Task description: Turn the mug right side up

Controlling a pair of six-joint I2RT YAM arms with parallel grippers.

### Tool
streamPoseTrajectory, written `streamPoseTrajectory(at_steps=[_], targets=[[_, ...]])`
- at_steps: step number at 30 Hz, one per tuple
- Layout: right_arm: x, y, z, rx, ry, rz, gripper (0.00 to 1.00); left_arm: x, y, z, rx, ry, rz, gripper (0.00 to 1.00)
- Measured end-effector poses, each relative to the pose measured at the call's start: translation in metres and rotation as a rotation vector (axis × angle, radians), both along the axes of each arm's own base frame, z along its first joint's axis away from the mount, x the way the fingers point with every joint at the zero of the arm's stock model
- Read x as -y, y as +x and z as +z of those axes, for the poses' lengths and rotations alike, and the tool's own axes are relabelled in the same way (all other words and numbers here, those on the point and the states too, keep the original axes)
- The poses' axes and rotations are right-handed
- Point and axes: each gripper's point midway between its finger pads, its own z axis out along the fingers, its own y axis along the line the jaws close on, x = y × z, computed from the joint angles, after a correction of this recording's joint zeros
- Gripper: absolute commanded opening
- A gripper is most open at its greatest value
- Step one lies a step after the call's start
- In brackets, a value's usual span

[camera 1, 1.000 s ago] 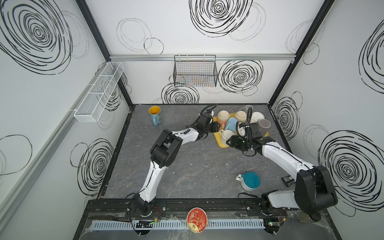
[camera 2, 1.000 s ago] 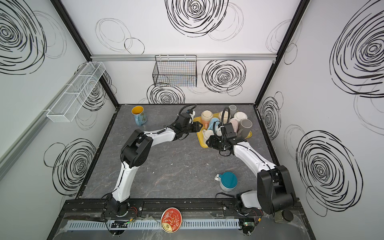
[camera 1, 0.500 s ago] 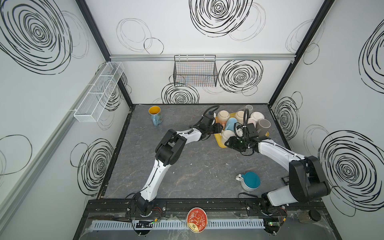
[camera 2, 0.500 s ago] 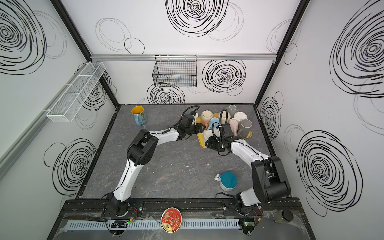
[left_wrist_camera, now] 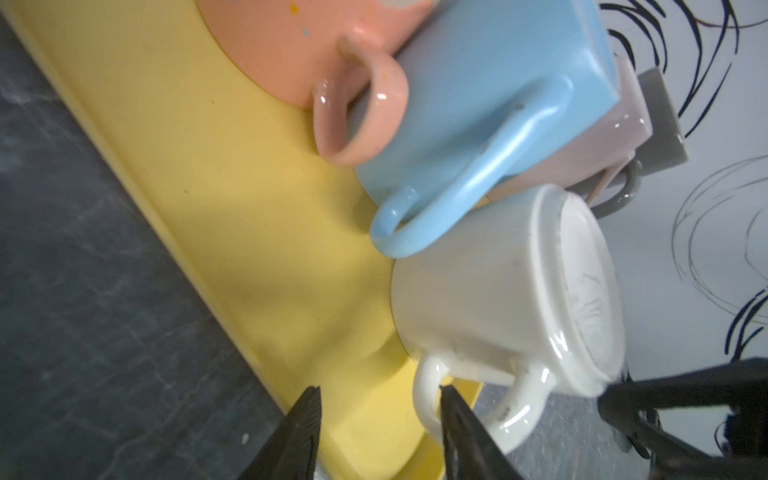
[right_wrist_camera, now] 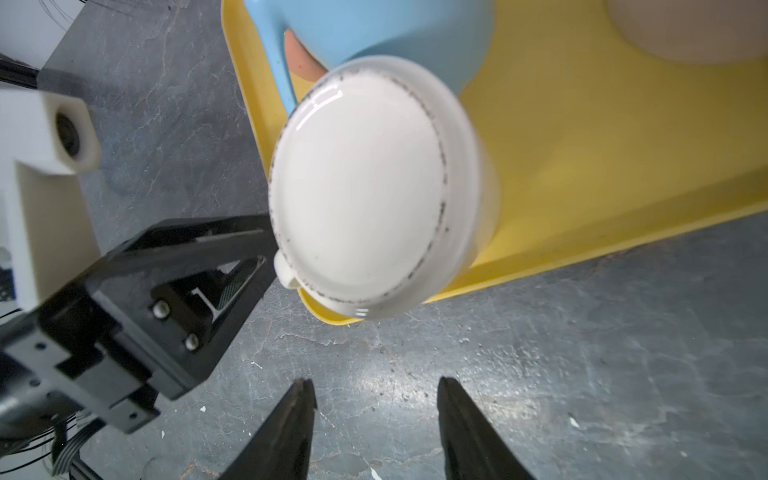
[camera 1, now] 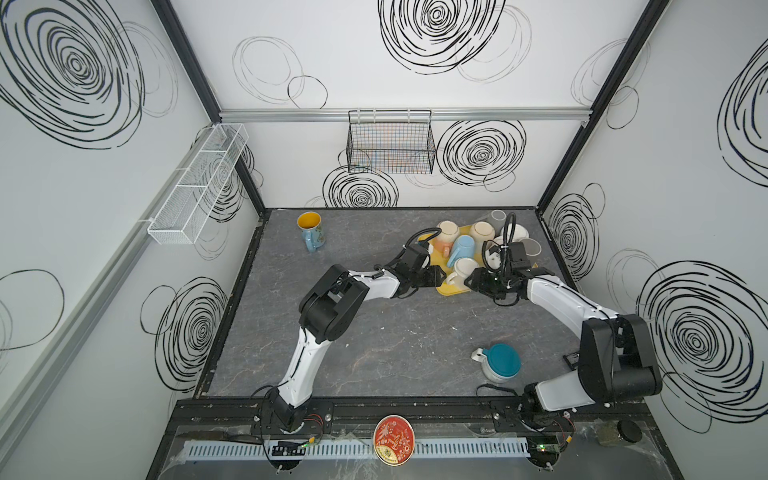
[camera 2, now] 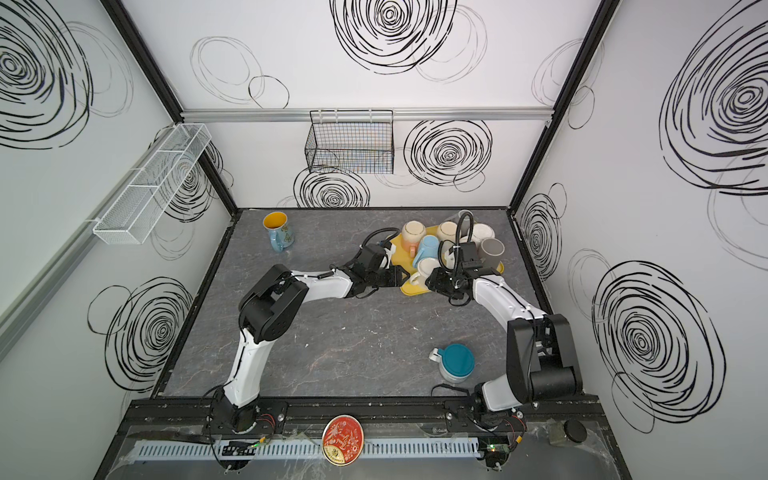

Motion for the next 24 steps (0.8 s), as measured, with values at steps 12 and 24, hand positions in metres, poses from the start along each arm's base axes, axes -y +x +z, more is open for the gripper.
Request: streamPoseTrajectory(at_steps=[12, 24], targets=[[0.0, -0.007, 0.007, 0.016, -0.059, -0.002, 0.59, 0.046, -0.048, 0.009, 0.007, -0.035, -0.105, 0.5], [-0.007, 0.016, 0.007, 0.021, -0.196, -0.008, 0.64, 0.015, -0.063, 0.01, 0.007, -0.016, -0.063, 0.5]])
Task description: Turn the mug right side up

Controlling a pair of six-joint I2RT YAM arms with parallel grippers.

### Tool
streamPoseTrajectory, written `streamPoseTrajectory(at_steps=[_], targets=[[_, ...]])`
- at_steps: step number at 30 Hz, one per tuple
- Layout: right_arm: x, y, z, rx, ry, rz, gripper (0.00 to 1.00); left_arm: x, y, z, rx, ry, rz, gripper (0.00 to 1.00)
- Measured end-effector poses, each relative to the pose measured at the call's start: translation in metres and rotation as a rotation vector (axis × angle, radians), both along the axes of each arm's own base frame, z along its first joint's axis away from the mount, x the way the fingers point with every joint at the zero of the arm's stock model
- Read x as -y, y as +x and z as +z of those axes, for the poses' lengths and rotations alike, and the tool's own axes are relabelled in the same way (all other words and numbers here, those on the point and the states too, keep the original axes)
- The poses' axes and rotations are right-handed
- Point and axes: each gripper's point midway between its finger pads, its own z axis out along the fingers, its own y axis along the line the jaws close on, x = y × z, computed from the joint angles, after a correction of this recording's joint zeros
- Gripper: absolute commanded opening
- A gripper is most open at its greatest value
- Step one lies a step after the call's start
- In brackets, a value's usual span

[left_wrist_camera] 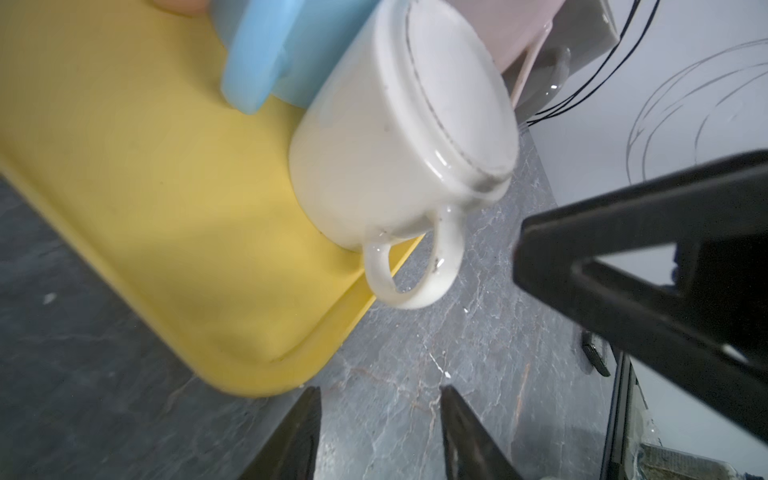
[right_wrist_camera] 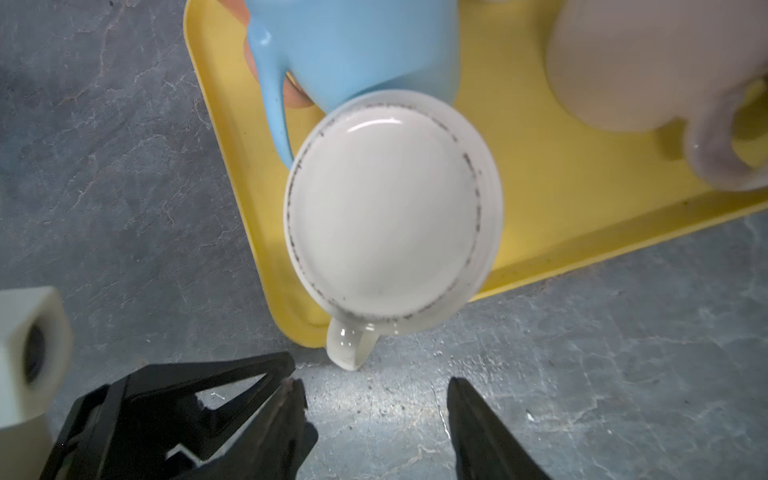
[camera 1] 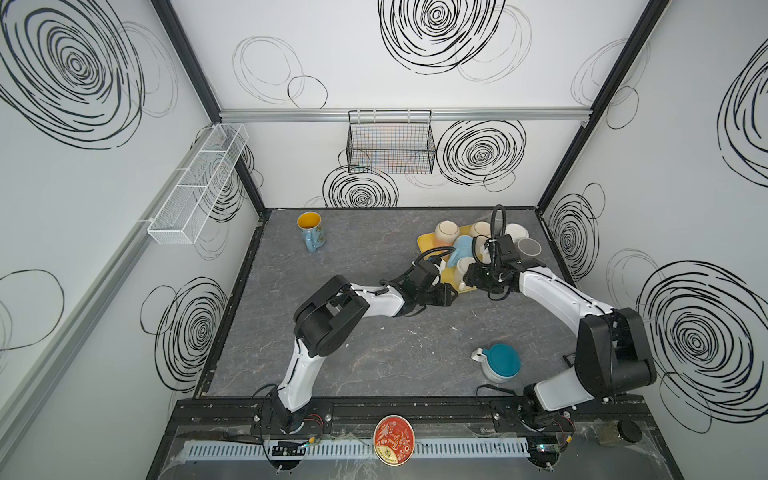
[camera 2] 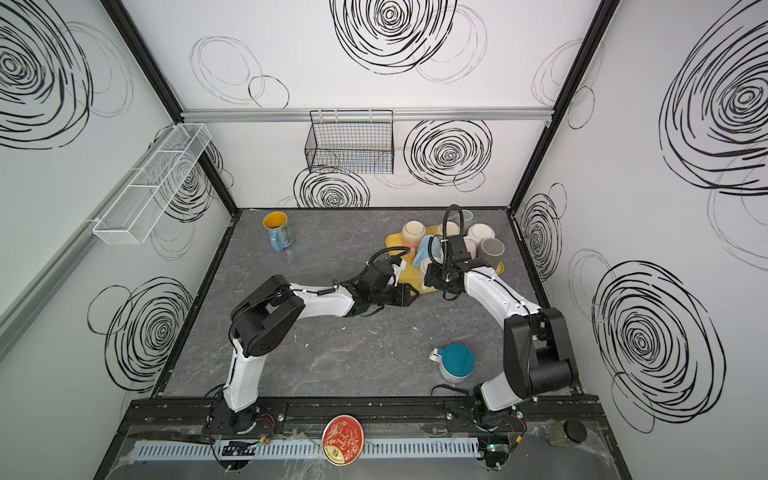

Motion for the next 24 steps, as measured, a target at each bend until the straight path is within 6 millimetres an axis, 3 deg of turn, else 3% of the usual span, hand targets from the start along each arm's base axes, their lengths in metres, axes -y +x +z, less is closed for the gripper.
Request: streamPoseTrajectory(at_steps=[7, 12, 19, 24], targets=[[-0.01, 0.01, -0.017, -0.044, -0.091, 0.016, 0.65, -0.019, -0.003, 0.001, 0.004, 0.012, 0.028, 0.5], [0.001, 0.01, -0.031, -0.091, -0.155, 0.003, 0.52, -0.034, -0.003, 0.002, 0.006, 0.021, 0.047, 0.5], [0.014, 0.011, -0.032, -0.095, -0.187, -0.01, 0.34, -0.035, 0.0, 0.009, 0.027, 0.001, 0.05, 0.5], [0.023, 0.01, -0.034, -0.102, -0.218, -0.016, 0.36, -0.034, -0.001, 0.01, 0.028, -0.003, 0.048, 0.5]])
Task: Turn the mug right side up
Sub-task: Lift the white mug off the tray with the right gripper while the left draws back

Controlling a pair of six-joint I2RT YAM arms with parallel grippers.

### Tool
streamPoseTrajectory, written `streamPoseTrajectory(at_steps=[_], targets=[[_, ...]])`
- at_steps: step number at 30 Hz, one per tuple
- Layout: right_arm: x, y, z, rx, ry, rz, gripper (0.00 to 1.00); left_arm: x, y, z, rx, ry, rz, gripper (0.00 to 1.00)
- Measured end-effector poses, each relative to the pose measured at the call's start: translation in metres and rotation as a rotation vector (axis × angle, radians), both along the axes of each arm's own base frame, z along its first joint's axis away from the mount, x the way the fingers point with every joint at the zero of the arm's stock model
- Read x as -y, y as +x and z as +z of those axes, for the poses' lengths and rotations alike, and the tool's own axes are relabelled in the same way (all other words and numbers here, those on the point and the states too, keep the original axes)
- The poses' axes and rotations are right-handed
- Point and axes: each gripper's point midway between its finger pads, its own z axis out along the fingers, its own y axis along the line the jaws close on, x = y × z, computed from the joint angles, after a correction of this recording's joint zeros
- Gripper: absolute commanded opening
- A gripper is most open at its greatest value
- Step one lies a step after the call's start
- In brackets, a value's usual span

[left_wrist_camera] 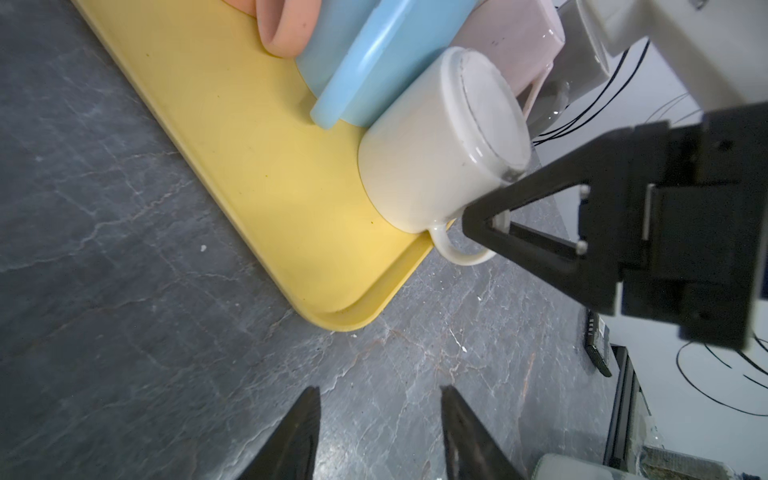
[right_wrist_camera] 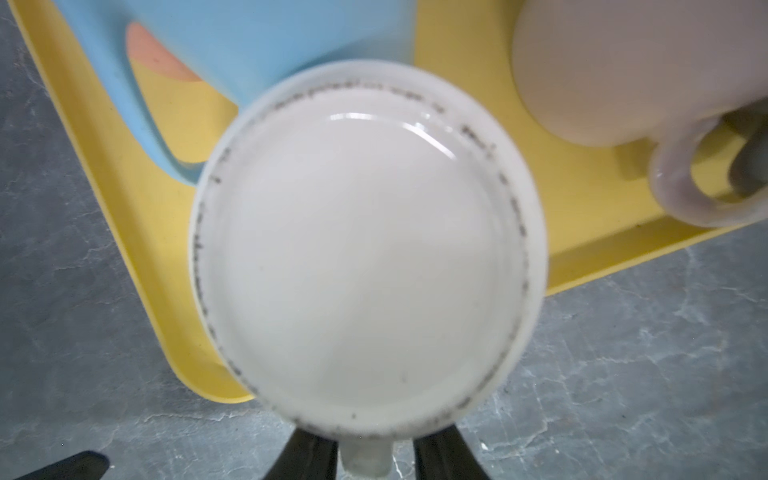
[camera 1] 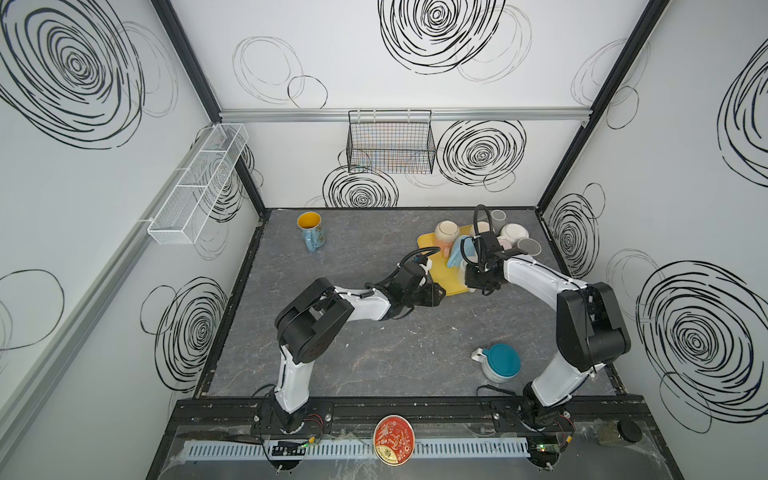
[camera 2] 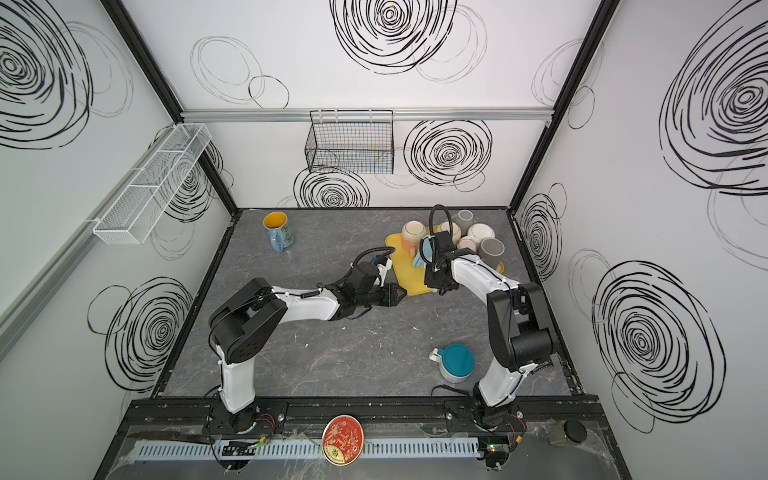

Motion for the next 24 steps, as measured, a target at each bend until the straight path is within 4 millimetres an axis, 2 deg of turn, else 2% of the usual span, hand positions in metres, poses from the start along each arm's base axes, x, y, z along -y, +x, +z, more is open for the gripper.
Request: streamPoseTrajectory(at_steps=[2, 5, 17, 20, 24], targets=[[0.004, 0.0, 0.0, 0.0, -0.012, -0.002, 0.41, 0.0, 0.0, 0.0, 0.001, -0.001, -0.001, 0.5], [0.009, 0.0, -0.001, -0.004, -0.023, -0.005, 0.4, 0.001, -0.001, 0.0, 0.0, -0.001, -0.003, 0.5], [0.023, 0.002, 0.0, 0.003, -0.087, 0.01, 0.05, 0.003, -0.003, 0.0, 0.0, 0.0, -0.008, 0.51], [0.023, 0.002, 0.001, 0.009, -0.094, 0.019, 0.0, 0.003, -0.003, 0.0, 0.0, 0.0, -0.009, 0.5], [0.019, -0.002, 0.004, 0.024, -0.097, 0.044, 0.0, 0.003, -0.003, 0.0, 0.0, 0.0, -0.009, 0.51]])
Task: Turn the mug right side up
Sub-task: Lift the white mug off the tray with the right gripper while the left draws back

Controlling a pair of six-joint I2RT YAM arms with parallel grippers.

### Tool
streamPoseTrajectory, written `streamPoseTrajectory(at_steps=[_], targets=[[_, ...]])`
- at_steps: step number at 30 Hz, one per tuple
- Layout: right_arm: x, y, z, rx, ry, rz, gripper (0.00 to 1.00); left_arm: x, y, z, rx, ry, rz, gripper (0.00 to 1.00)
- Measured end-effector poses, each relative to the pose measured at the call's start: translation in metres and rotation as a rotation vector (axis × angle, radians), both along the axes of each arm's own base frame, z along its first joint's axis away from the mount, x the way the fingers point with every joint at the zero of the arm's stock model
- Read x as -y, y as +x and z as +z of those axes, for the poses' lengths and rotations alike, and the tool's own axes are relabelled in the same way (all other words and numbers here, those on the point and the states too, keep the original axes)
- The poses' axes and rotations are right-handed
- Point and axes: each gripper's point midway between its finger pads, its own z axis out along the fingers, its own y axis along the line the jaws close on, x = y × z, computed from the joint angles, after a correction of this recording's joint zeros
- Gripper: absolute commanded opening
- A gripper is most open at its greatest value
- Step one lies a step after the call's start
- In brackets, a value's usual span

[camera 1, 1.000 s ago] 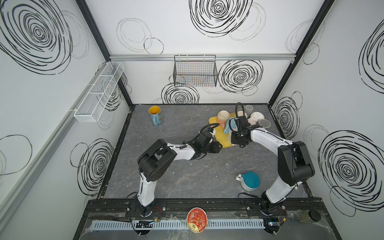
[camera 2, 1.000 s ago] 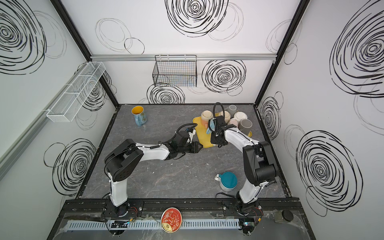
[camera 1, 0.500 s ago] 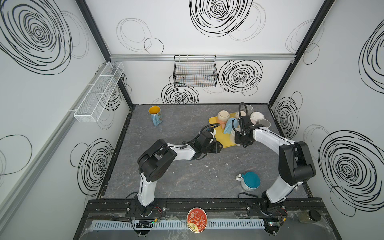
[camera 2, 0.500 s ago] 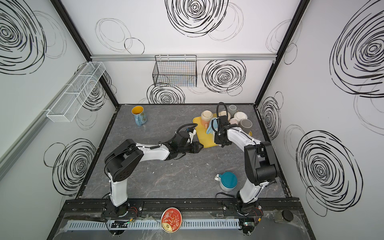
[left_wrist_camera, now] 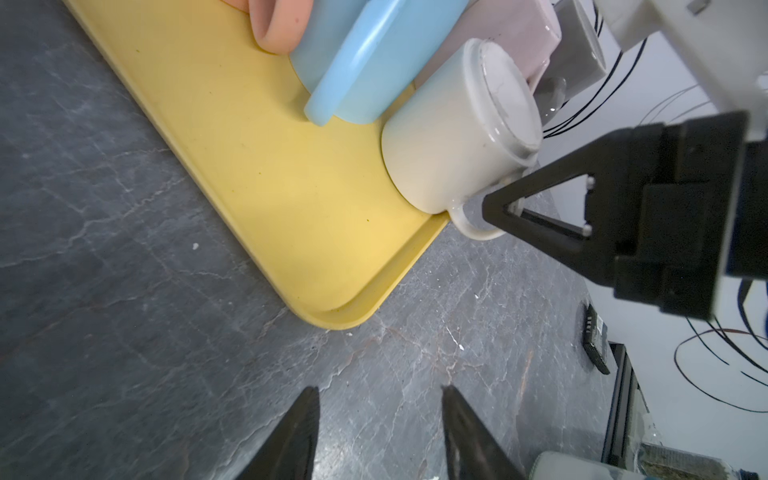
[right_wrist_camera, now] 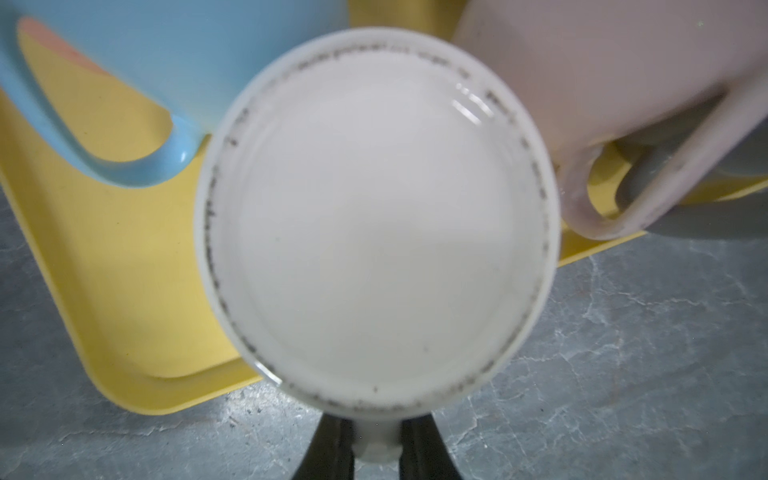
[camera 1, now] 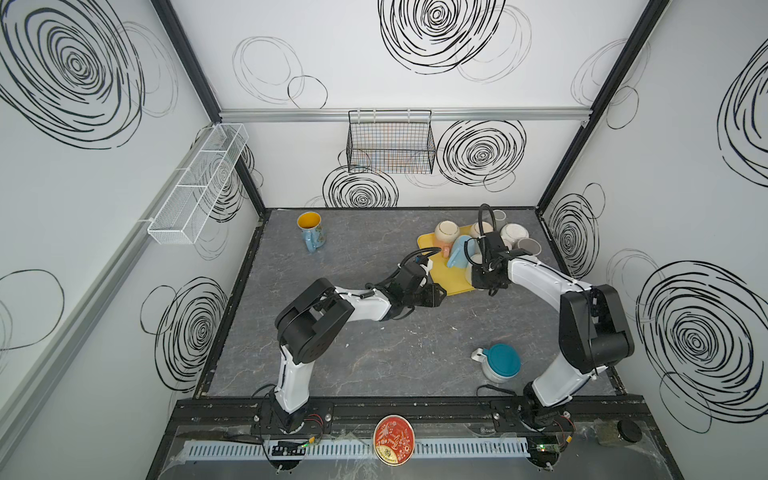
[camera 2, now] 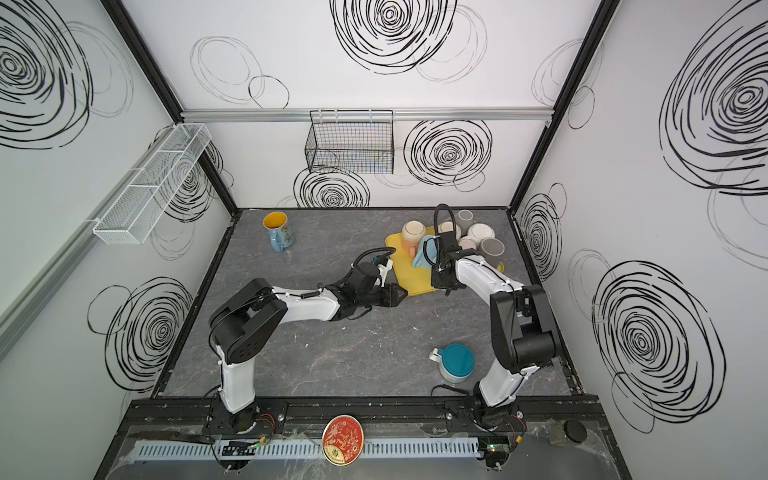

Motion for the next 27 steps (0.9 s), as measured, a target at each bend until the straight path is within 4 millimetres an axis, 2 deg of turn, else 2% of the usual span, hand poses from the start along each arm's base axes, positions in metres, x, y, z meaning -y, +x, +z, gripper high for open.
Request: streamPoseTrajectory(at_steps=[7, 15, 20, 27], targets=[[-0.017, -0.01, 0.008, 0.03, 0.021, 0.053, 0.0, -0.004, 0.001, 0.003, 0.004, -0.002, 0.009, 0.51], [-0.033, -0.027, 0.025, 0.099, 0.126, 0.1, 0.0, -0.039, 0.009, 0.029, 0.044, -0.02, 0.081, 0.51], [-0.047, -0.026, 0.049, 0.199, 0.241, 0.113, 0.0, -0.057, 0.014, 0.049, 0.085, -0.051, 0.125, 0.52], [-0.076, -0.025, 0.098, 0.383, 0.462, 0.188, 0.0, -0.081, 0.015, 0.066, 0.115, -0.121, 0.155, 0.56]])
